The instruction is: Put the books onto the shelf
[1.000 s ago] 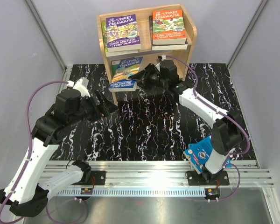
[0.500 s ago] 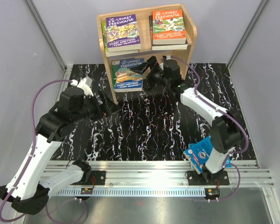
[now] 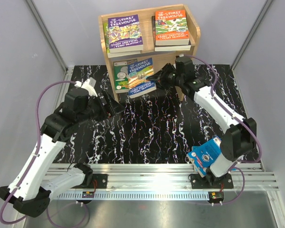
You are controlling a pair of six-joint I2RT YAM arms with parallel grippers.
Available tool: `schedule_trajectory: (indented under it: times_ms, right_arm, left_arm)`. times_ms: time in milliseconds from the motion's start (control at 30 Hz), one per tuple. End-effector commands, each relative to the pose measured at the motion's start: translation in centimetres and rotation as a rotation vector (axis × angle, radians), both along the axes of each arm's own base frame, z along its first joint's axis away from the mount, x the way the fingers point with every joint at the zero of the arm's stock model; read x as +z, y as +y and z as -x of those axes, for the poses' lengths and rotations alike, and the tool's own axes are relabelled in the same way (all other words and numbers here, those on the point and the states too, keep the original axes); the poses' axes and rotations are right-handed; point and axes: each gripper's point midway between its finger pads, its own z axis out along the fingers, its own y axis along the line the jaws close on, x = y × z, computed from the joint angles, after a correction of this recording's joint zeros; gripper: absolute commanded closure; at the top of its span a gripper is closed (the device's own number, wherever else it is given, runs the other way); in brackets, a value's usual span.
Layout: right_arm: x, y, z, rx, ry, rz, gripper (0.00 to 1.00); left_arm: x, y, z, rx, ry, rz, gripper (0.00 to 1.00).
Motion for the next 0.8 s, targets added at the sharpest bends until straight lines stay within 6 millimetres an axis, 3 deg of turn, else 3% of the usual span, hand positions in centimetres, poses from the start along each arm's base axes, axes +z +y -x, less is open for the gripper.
schedule_trajectory:
  times_ms: [0, 33, 200, 267, 300, 333, 367, 400, 467, 500, 533, 767]
  right_arm:
    - [1.6, 1.4, -1.0, 0.037, -0.047, -0.031, 0.75]
    - [1.9, 1.6, -1.2, 0.037, -0.049, -0.042, 0.81]
    - [1.4, 3.6, -2.8, 0.052, -0.047, -0.073, 0.86]
    - [3.1, 5.6, -2.7, 0.103, -0.074, -0.104, 0.83]
    - [1.9, 6.3, -3.1, 0.122, -0.057, -0.082, 0.41]
    - [3.9, 6.7, -3.0, 0.140, -0.098, -0.082, 0.14]
    - [3.7, 6.5, -3.1, 0.128, -0.103, -0.040, 0.01]
    - [2.7, 5.2, -2.3, 0.115, -0.062, 0.060, 0.00]
    - [0.9, 2.5, -2.6, 0.018, -0.024, 0.182, 0.00]
    - [1.0, 0.9, -2.0, -0.005, -0.017, 0.215, 0.00]
    - [-0.6, 0.1, -1.6, -0.018, 0.017, 0.244, 0.00]
    - [-2.8, -2.3, -0.6, -0.069, 0.074, 0.351, 0.00]
  left_arm:
    - [1.2, -0.5, -0.2, -0.007, -0.037, 0.044, 0.19]
    - [1.1, -0.4, -0.2, 0.000, -0.038, 0.040, 0.19]
    - [0.7, -0.1, 0.1, 0.010, -0.030, 0.042, 0.19]
    - [0.2, -0.1, 0.0, 0.011, -0.021, 0.036, 0.19]
    - [0.2, -0.2, 0.0, 0.008, -0.019, 0.039, 0.19]
    - [0.3, -0.3, 0.0, 0.005, -0.020, 0.040, 0.19]
    - [0.2, -0.4, -0.1, 0.004, -0.017, 0.040, 0.19]
    - [0.3, -0.4, -0.2, 0.003, -0.018, 0.039, 0.19]
    - [0.4, -0.4, -0.2, 0.002, -0.020, 0.038, 0.19]
    - [0.4, -0.3, -0.2, 0.003, -0.025, 0.036, 0.19]
    - [0.0, -0.3, -0.3, 0.007, -0.017, 0.029, 0.19]
    - [-0.6, -1.2, -0.9, -0.013, 0.002, 0.041, 0.19]
